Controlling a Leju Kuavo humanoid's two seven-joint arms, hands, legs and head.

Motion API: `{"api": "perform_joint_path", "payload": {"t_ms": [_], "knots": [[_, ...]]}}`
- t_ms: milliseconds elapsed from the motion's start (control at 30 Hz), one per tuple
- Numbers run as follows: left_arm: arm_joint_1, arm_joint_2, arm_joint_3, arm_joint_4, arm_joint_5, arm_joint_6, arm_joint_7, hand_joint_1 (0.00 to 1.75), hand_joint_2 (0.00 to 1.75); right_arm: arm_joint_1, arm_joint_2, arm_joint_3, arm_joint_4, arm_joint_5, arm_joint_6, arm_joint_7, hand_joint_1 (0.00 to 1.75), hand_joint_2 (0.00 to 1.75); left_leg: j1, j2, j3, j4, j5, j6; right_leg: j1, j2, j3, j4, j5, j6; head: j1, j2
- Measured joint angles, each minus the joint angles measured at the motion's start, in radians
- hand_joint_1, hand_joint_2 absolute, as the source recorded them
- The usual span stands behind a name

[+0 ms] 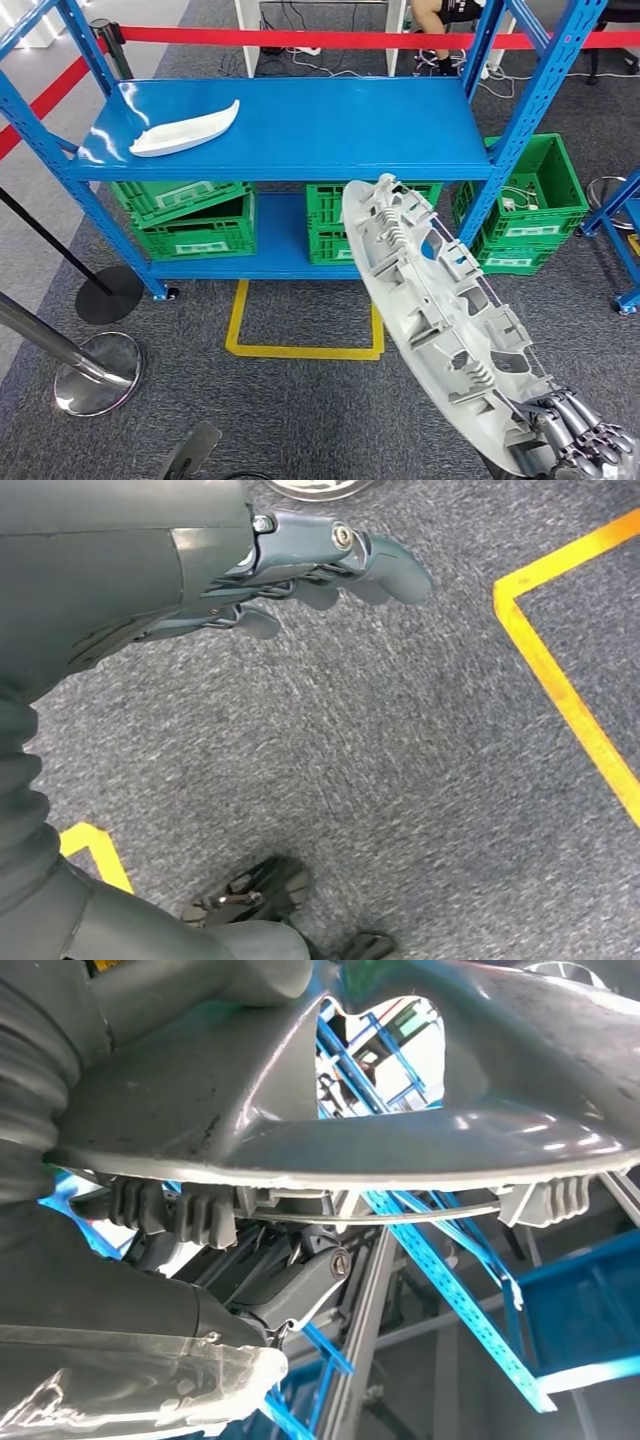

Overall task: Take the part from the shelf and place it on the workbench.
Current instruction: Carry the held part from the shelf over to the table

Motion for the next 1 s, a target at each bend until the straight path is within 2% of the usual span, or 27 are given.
{"api": "perform_joint_path", "payload": {"t_ms": [67,100,133,167,233,267,300,333,367,433,467,500,600,633,700,767,800,833,867,933,967,1000], "knots": [[0.002,-0.001,-0.003,0.0,-0.003,-0.001,0.0,0.0,1.75,0.003,0.0,0.0,-0.003,0.0,0.0,0.003,1.69,1.75,0.0,0.002,-0.002,-0.016,-0.003,0.012,0.0,0.002,-0.01,0.003,0.012,0.01,0.0,0.0],[0.004,-0.002,-0.004,0.0,-0.004,-0.001,0.001,0.0,1.75,0.005,0.0,0.0,-0.004,0.0,0.0,0.004,1.69,1.75,0.001,0.004,-0.007,-0.016,0.001,0.019,-0.001,0.002,-0.017,0.009,0.008,0.015,0.001,0.0],[0.005,-0.002,-0.005,0.0,-0.006,-0.002,0.001,0.0,1.75,0.006,0.0,0.0,-0.004,-0.001,0.0,0.005,1.69,1.75,0.002,0.007,-0.011,-0.017,0.007,0.028,-0.002,0.0,-0.028,0.03,-0.009,0.02,0.003,0.0],[0.005,-0.003,-0.006,0.0,-0.008,-0.002,0.001,0.0,1.75,0.008,0.0,0.0,-0.004,-0.003,0.0,0.006,1.69,1.75,0.004,0.011,-0.016,-0.018,0.013,0.035,-0.004,-0.002,-0.046,0.072,-0.04,0.025,0.005,0.0],[0.007,-0.002,-0.007,0.0,-0.013,0.003,0.002,0.0,1.75,0.008,0.0,0.0,-0.004,-0.011,0.0,0.007,1.69,1.75,0.003,0.018,-0.028,-0.017,0.023,0.041,-0.005,-0.008,-0.095,0.206,-0.119,0.034,0.008,0.0],[0.008,-0.002,-0.007,0.0,-0.015,0.005,0.003,0.0,1.75,0.008,0.0,0.0,-0.004,-0.015,0.0,0.007,1.69,1.75,0.002,0.022,-0.035,-0.017,0.028,0.042,-0.005,-0.009,-0.114,0.265,-0.147,0.037,0.009,0.0],[0.009,-0.001,-0.008,0.0,-0.015,0.009,0.004,0.0,1.75,0.008,0.0,0.0,-0.004,-0.018,0.0,0.007,1.69,1.75,0.002,0.025,-0.041,-0.016,0.033,0.041,-0.005,-0.01,-0.116,0.294,-0.158,0.038,0.009,0.0],[0.009,0.0,-0.008,0.0,-0.015,0.012,0.004,0.0,1.75,0.008,0.0,0.0,-0.004,-0.022,0.0,0.007,1.69,1.75,0.002,0.028,-0.046,-0.015,0.038,0.039,-0.006,-0.011,-0.096,0.281,-0.15,0.039,0.009,0.0],[0.009,0.001,-0.008,0.0,-0.015,0.015,0.005,0.0,1.75,0.008,0.0,0.0,-0.004,-0.025,0.0,0.008,1.69,1.75,0.002,0.031,-0.05,-0.014,0.041,0.037,-0.006,-0.013,-0.056,0.229,-0.127,0.038,0.008,0.0],[0.008,0.001,-0.008,0.0,-0.019,0.025,0.007,0.0,1.75,0.006,0.0,0.001,-0.004,-0.03,0.0,0.009,1.69,1.75,0.0,0.034,-0.055,-0.009,0.045,0.031,-0.005,-0.027,0.04,0.08,-0.086,0.034,0.009,0.0],[0.007,0.002,-0.008,0.0,-0.022,0.031,0.009,0.0,1.75,0.005,0.0,0.001,-0.003,-0.032,0.0,0.01,1.69,1.75,-0.003,0.035,-0.058,-0.006,0.047,0.027,-0.005,-0.033,0.071,0.029,-0.077,0.029,0.008,0.0],[0.007,0.002,-0.009,0.0,-0.026,0.037,0.012,0.0,1.75,0.003,0.0,0.001,-0.003,-0.034,0.0,0.012,1.69,1.75,-0.005,0.037,-0.061,-0.003,0.049,0.022,-0.003,-0.036,0.085,0.003,-0.076,0.023,0.007,0.0],[0.007,0.004,-0.011,0.0,-0.038,0.047,0.026,0.0,1.75,0.003,0.0,0.002,-0.003,-0.035,0.0,0.022,1.69,1.75,-0.005,0.041,-0.071,0.003,0.052,0.005,-0.002,-0.027,0.077,0.003,-0.069,0.001,0.005,0.0],[0.006,0.004,-0.012,0.0,-0.041,0.045,0.031,0.0,1.75,0.003,0.0,0.002,-0.003,-0.033,0.0,0.025,1.69,1.75,-0.004,0.038,-0.079,0.019,0.038,-0.001,-0.004,-0.025,0.073,0.003,-0.064,-0.006,0.003,0.0],[0.006,0.006,-0.012,0.0,-0.045,0.038,0.04,0.0,1.75,0.003,0.002,0.003,-0.003,-0.031,0.0,0.029,1.69,1.75,-0.003,0.028,-0.122,0.113,-0.026,-0.011,-0.006,-0.02,0.063,0.002,-0.055,-0.02,0.0,0.0],[0.006,0.008,-0.013,0.0,-0.05,0.029,0.047,0.0,1.75,0.003,0.003,0.004,-0.003,-0.031,0.0,0.03,1.69,1.75,-0.002,0.024,-0.183,0.251,-0.093,-0.014,-0.005,-0.012,0.05,0.002,-0.047,-0.025,-0.001,0.0],[0.007,0.008,-0.014,0.0,-0.052,0.024,0.05,0.0,1.75,0.003,0.003,0.004,-0.003,-0.031,0.0,0.031,1.69,1.75,-0.002,0.024,-0.2,0.291,-0.103,-0.014,-0.005,-0.008,0.045,0.002,-0.044,-0.025,-0.001,0.0],[0.006,0.008,-0.016,0.0,-0.054,0.018,0.053,0.0,1.75,0.003,0.003,0.004,-0.002,-0.031,0.0,0.031,1.69,1.75,-0.002,0.023,-0.198,0.293,-0.094,-0.013,-0.005,-0.002,0.041,0.002,-0.04,-0.024,-0.001,0.0],[0.006,0.009,-0.018,0.0,-0.056,0.011,0.055,0.0,1.75,0.002,0.003,0.004,-0.002,-0.031,0.0,0.031,1.69,1.75,-0.002,0.022,-0.176,0.255,-0.067,-0.01,-0.005,0.003,0.039,0.003,-0.037,-0.022,-0.001,0.0],[0.003,0.011,-0.02,0.0,-0.056,0.004,0.055,0.0,1.75,0.0,0.003,0.004,-0.002,-0.031,0.0,0.031,1.69,1.75,-0.002,0.007,-0.098,0.115,-0.002,-0.003,-0.003,0.014,0.036,0.004,-0.033,-0.016,-0.001,0.0],[0.001,0.012,-0.02,0.0,-0.056,0.002,0.055,0.0,1.75,-0.001,0.003,0.004,-0.002,-0.031,0.0,0.031,1.69,1.75,-0.001,-0.002,-0.067,0.054,0.016,0.001,-0.002,0.019,0.032,0.006,-0.031,-0.013,-0.001,0.0],[0.0,0.012,-0.02,0.0,-0.056,0.002,0.055,0.0,1.75,-0.003,0.003,0.004,-0.002,-0.031,0.0,0.031,1.69,1.75,-0.001,-0.009,-0.049,0.018,0.023,0.004,0.0,0.023,0.028,0.009,-0.028,-0.008,0.0,0.0]]}}
